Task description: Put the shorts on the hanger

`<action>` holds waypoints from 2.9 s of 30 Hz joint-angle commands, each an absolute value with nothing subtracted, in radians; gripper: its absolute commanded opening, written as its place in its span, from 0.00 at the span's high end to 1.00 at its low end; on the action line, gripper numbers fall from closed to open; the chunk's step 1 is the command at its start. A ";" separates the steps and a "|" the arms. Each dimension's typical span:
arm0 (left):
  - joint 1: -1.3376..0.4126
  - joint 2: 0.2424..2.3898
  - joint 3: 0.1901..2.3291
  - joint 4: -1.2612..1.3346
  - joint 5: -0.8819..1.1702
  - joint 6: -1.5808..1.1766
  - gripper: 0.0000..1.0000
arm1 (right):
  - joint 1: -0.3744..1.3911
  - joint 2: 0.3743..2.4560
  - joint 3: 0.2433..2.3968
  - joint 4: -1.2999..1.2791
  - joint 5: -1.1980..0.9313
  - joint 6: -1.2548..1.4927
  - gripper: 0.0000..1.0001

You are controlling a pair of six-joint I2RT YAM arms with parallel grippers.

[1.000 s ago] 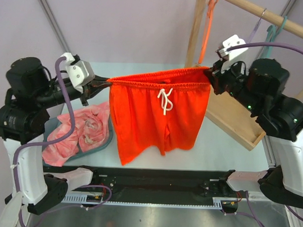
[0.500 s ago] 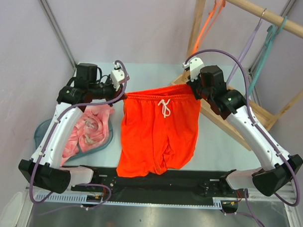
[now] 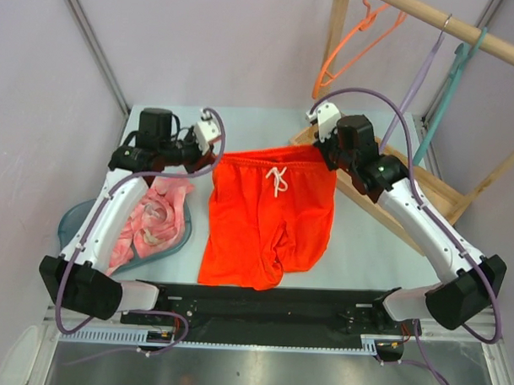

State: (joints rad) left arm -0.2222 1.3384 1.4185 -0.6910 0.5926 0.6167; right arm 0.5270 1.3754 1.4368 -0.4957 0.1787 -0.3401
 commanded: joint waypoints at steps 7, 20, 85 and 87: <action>-0.333 1.172 0.893 -0.692 0.623 0.694 1.00 | 0.512 1.308 1.088 -0.597 -0.049 -0.253 1.00; -0.406 1.266 0.707 -0.535 0.546 0.673 0.80 | 0.500 1.399 0.950 -0.535 -0.155 -0.365 0.62; -0.462 2.189 2.421 0.035 0.701 -0.086 0.33 | -0.075 1.045 1.967 -0.844 -0.350 -0.012 0.00; -0.469 2.192 2.428 0.038 0.701 -0.083 0.41 | -0.078 1.046 1.967 -0.845 -0.350 -0.014 0.00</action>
State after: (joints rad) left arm -0.4416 2.1914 2.3592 -0.0280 0.7048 -0.0727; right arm -0.0658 1.0382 1.9381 -0.8558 -0.3336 -0.0257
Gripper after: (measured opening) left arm 0.661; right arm 0.995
